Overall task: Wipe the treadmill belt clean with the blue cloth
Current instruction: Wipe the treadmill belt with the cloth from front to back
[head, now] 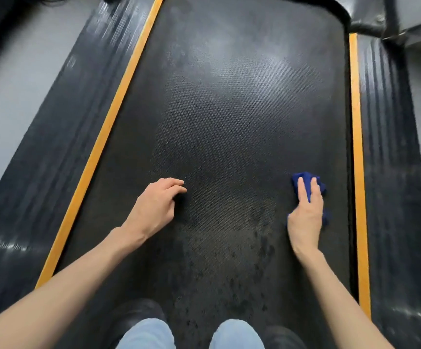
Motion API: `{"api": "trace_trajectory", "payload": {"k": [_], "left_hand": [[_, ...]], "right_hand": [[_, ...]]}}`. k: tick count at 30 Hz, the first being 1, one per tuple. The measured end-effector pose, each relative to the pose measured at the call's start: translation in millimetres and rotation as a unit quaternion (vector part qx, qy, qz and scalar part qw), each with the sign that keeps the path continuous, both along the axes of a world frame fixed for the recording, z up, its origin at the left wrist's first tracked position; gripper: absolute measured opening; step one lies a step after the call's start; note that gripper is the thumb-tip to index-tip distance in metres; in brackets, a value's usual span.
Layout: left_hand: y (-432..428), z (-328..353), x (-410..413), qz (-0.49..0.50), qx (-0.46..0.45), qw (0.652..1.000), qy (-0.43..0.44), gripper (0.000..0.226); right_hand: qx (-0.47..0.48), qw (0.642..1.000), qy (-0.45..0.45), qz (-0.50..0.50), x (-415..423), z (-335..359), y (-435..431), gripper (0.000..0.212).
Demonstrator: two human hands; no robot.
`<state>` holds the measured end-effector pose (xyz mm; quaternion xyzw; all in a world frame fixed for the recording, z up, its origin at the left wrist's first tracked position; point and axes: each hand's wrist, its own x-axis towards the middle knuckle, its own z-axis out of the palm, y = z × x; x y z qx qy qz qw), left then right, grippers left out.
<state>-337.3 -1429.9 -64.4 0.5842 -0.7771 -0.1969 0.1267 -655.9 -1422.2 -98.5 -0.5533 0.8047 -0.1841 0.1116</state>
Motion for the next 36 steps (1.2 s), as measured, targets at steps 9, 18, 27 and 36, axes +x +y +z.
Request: {"api": "trace_trajectory", "payload": {"k": [9, 18, 27, 36], "left_hand": [[-21, -3, -29, -0.001, -0.034, 0.999, 0.011, 0.044], [-18, -7, -56, -0.072, -0.040, 0.997, 0.004, 0.040], [-21, -9, -61, -0.091, -0.043, 0.991, -0.086, 0.032], [-18, -1, -73, -0.094, -0.052, 0.985, -0.135, 0.022]], "right_hand": [[-0.035, 0.934, -0.040, 0.354, 82, -13, 49, 0.073], [-0.039, 0.995, -0.033, -0.087, -27, 0, 39, 0.058], [-0.006, 0.947, -0.020, 0.321, 10, -10, 67, 0.063], [0.012, 0.995, -0.042, 0.090, -64, 5, -49, 0.070]]}}
